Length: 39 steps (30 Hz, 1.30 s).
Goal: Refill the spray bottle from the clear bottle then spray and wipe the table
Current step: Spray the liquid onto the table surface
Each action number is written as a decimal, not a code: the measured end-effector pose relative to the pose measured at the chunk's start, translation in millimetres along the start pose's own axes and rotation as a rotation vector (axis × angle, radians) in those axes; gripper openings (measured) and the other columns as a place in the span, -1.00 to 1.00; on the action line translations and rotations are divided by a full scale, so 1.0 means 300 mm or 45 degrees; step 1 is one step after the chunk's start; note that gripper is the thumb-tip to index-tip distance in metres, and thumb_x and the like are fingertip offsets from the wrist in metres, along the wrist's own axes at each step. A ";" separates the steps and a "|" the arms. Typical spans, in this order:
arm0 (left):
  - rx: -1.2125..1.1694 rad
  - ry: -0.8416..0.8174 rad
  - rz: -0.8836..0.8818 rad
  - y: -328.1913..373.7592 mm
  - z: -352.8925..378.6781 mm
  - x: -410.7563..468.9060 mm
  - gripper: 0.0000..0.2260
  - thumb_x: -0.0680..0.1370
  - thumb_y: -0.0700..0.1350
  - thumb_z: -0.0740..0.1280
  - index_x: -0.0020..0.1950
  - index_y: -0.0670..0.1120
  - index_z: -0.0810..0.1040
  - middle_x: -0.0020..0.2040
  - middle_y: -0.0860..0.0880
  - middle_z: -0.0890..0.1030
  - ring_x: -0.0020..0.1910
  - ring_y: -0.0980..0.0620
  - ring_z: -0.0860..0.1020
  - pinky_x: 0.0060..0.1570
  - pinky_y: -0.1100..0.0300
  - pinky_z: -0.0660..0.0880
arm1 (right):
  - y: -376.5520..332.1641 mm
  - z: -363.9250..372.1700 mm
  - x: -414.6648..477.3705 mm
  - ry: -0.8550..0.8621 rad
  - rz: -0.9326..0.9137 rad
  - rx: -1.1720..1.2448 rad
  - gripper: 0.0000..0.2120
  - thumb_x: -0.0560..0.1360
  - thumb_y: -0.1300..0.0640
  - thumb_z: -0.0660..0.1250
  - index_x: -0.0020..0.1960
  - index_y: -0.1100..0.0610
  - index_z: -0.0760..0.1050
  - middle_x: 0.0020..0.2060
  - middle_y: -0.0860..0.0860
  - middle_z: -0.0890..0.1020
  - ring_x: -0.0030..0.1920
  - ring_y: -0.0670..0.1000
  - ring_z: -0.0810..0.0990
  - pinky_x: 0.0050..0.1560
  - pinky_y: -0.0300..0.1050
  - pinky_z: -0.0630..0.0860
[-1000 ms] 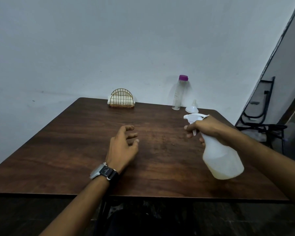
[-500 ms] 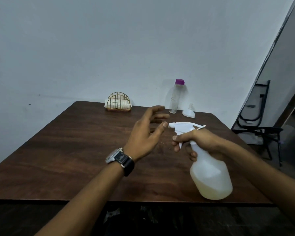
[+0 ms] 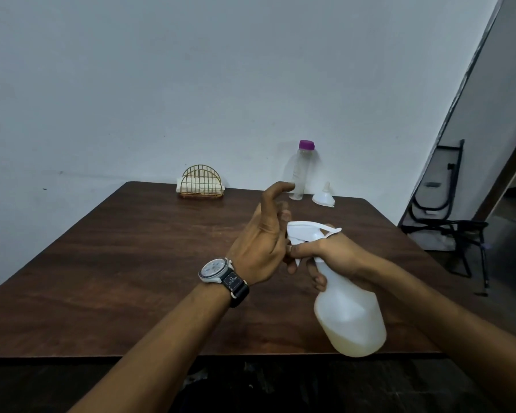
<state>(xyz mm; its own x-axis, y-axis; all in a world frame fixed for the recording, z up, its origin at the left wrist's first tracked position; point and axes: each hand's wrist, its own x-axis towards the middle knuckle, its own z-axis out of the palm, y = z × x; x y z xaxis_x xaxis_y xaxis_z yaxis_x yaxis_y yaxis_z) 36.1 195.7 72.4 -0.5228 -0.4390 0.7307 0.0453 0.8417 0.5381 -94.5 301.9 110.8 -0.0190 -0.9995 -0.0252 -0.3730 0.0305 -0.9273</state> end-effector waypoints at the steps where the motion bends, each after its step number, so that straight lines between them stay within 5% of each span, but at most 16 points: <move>1: -0.003 0.003 -0.019 0.001 0.001 0.000 -0.63 0.71 -0.14 0.05 0.48 0.12 0.07 -0.19 0.04 0.42 -0.33 0.06 0.46 -0.36 0.01 0.51 | -0.003 0.000 -0.002 -0.002 0.002 -0.003 -0.72 0.63 0.21 0.33 -0.23 0.07 0.66 -0.16 0.33 0.68 -0.57 0.08 0.42 -0.40 -0.06 0.50; 5: -0.150 -0.089 -0.283 0.009 -0.016 0.030 -0.68 0.72 -0.03 0.08 0.47 0.10 0.13 -0.29 -0.25 0.54 -0.39 -0.13 0.55 -0.31 -0.06 0.55 | -0.003 -0.010 -0.007 0.005 0.039 -0.096 -0.81 0.63 0.18 0.35 -0.14 0.11 0.63 -0.18 0.25 0.71 -0.57 0.08 0.43 -0.44 -0.09 0.50; 8: -0.095 -0.163 -0.411 0.018 -0.031 0.047 -0.59 0.71 0.09 0.07 0.53 0.01 0.15 -0.41 -0.05 0.59 -0.43 0.09 0.57 -0.23 0.11 0.55 | -0.005 -0.017 -0.005 0.047 0.053 -0.201 -0.86 0.63 0.14 0.36 -0.08 0.11 0.63 -0.17 0.20 0.73 -0.56 0.06 0.46 -0.41 -0.07 0.50; 12: -0.035 0.100 -0.538 -0.035 -0.059 0.035 -0.56 0.69 0.17 0.03 0.51 0.01 0.13 -0.24 0.08 0.70 -0.18 0.10 0.66 0.03 -0.01 0.58 | 0.000 -0.061 0.017 0.191 0.186 -0.265 -0.86 0.58 0.03 0.39 0.11 -0.16 0.60 -0.14 0.13 0.75 -0.49 0.03 0.50 -0.30 -0.03 0.52; 16: 0.028 0.248 -0.664 -0.086 -0.115 -0.008 -0.64 0.70 0.03 0.14 0.47 -0.01 0.17 -0.13 0.12 0.71 -0.10 0.07 0.67 0.08 -0.06 0.58 | 0.012 -0.103 0.049 0.292 0.400 -0.215 -0.93 0.55 0.06 0.42 -0.04 -0.12 0.57 -0.12 0.17 0.75 -0.46 0.01 0.51 -0.34 -0.10 0.52; 23: 0.107 0.255 -0.778 -0.165 -0.189 -0.105 -0.60 0.65 -0.07 0.24 0.45 0.00 0.21 -0.06 0.13 0.71 0.01 0.05 0.68 0.16 -0.09 0.56 | 0.046 -0.106 0.109 0.481 0.580 -0.287 -0.90 0.45 0.13 0.38 -0.21 0.14 0.54 -0.47 0.04 0.48 -0.52 0.04 0.42 -0.38 -0.17 0.43; 27: 0.125 0.255 -0.811 -0.183 -0.214 -0.133 -0.62 0.63 -0.09 0.29 0.42 0.03 0.27 0.00 0.10 0.70 0.04 0.06 0.65 0.16 -0.04 0.55 | 0.025 -0.103 0.116 0.436 0.485 -0.234 -0.93 0.53 0.13 0.39 -0.04 -0.02 0.63 -0.20 0.13 0.75 -0.52 -0.01 0.46 -0.42 -0.19 0.47; 33: 0.138 0.221 -0.794 -0.185 -0.200 -0.153 -0.65 0.62 -0.13 0.32 0.39 -0.02 0.36 0.08 0.06 0.68 0.06 0.08 0.62 0.07 0.12 0.49 | 0.026 -0.092 0.136 0.367 0.409 -0.165 -0.87 0.55 0.00 0.44 0.02 0.05 0.62 -0.05 0.18 0.76 -0.50 0.01 0.47 -0.40 -0.14 0.47; 35: 0.136 0.217 -0.798 -0.188 -0.193 -0.156 -0.65 0.62 -0.14 0.32 0.39 -0.02 0.37 0.10 0.05 0.68 0.05 0.10 0.63 0.11 0.09 0.52 | 0.024 -0.083 0.143 0.373 0.395 -0.162 -0.93 0.56 0.02 0.43 -0.06 -0.01 0.61 -0.14 0.18 0.75 -0.51 0.01 0.46 -0.40 -0.13 0.46; 39: 0.117 0.202 -0.806 -0.187 -0.195 -0.163 -0.65 0.62 -0.15 0.32 0.39 -0.01 0.36 0.11 0.07 0.67 0.08 0.10 0.62 0.09 0.11 0.50 | 0.047 -0.073 0.162 0.441 0.582 -0.313 -0.68 0.50 0.03 0.43 -0.36 0.11 0.47 -0.45 0.07 0.55 -0.55 0.02 0.43 -0.40 -0.16 0.44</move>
<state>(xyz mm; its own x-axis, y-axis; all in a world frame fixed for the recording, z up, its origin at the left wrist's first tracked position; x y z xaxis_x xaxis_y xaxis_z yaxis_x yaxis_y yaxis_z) 109.0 151.7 31.0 -0.2922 -0.8933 0.3416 -0.3064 0.4258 0.8514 -121.1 254.0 104.7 -0.5115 -0.8254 -0.2387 -0.4580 0.4970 -0.7370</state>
